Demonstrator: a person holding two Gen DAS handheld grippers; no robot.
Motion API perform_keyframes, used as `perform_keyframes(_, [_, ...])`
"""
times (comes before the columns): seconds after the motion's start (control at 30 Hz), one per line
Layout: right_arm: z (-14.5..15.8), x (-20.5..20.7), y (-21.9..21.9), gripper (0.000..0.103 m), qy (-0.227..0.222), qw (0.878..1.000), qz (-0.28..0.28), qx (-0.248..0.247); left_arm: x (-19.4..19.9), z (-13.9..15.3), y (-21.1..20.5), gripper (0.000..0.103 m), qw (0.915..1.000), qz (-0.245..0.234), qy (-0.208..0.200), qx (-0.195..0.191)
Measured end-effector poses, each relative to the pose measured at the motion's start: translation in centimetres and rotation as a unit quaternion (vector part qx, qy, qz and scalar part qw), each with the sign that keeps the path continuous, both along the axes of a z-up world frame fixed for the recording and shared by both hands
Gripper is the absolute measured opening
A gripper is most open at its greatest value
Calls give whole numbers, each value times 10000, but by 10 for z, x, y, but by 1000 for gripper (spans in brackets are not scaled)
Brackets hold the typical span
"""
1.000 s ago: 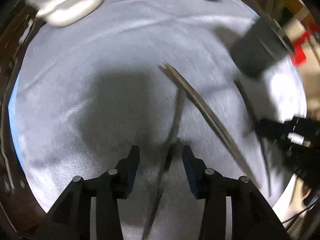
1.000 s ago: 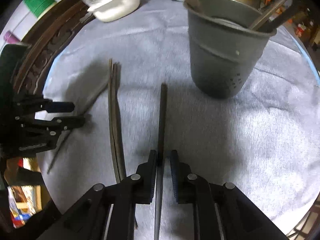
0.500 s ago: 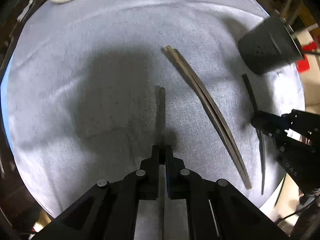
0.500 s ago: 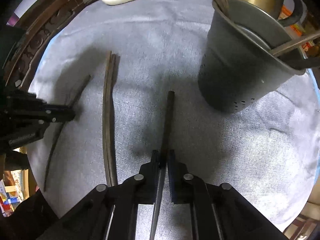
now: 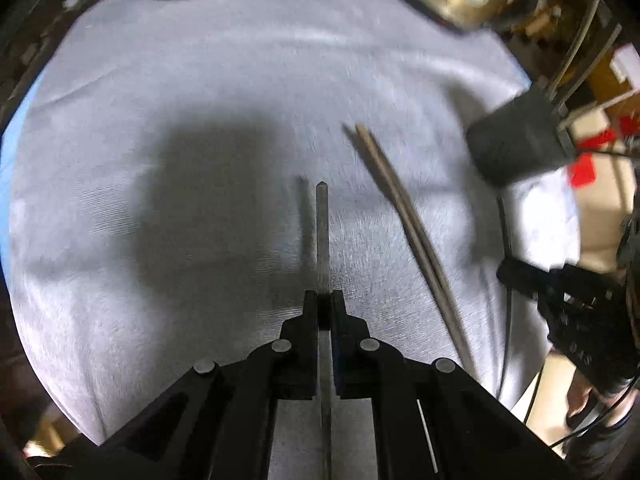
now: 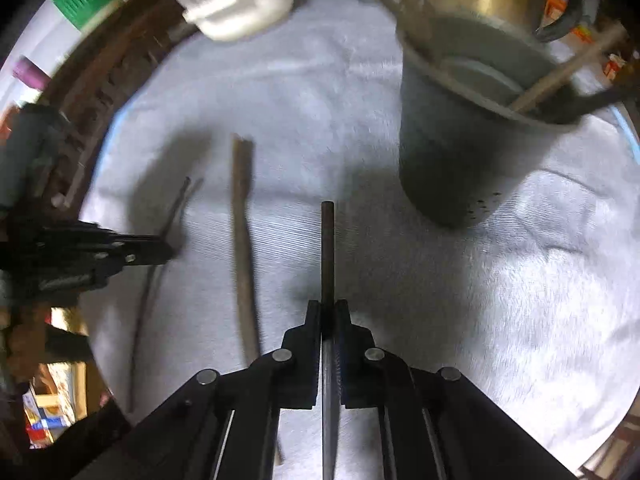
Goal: Organize utensils
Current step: 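Lift both held chopsticks upright and carry them over the grey cup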
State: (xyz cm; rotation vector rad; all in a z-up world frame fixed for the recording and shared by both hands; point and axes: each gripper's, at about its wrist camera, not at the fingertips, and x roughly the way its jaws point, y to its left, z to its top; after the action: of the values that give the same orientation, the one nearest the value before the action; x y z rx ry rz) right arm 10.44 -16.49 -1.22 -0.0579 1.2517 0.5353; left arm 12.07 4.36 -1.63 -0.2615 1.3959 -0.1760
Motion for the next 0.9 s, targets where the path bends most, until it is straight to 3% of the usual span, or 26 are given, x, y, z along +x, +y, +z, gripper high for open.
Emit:
perform_keyframes(0.13, [32,-25,-21,7,-651,9954,-376,587,-22,35,15,5,9947,497,-893,-97])
perform_keyframes(0.23, [64,-55,-43,7,-1780,9737,-815,1167,-43,69,20,5,9802,870,-1781,-50])
perform_keyframes(0.27, [71,-62,-49,7,-2018,9671,-967,1209,-49,80,23,5,9706,1030,-2176,0])
perform_keyframes(0.33, [84,-83,-68,7,-2724,9417,-1460,1329,-54,94,22,5,9526,1236,-2779,93])
perform_keyframes(0.43, [94,-105,-90,7,-3444,9064,-2052,1334,-61,105,17,5,9293,1415,-3397,326])
perform_keyframes(0.5, [101,-112,-94,7,-3841,8883,-2245,1140,-68,111,12,5,9154,1524,-3705,388])
perform_keyframes(0.57, [100,-110,-98,7,-4044,8777,-2352,1043,-74,106,12,5,9034,1572,-3958,513])
perform_keyframes(0.67, [90,-103,-91,7,-4177,8722,-2409,825,-80,97,8,5,8895,1649,-4192,766])
perform_keyframes(0.77, [79,-102,-94,7,-4133,8747,-2430,711,-86,88,11,6,8917,1670,-4122,842])
perform_keyframes(0.9, [82,-114,-96,7,-4176,8747,-2358,702,-101,92,19,6,8884,1728,-4160,884])
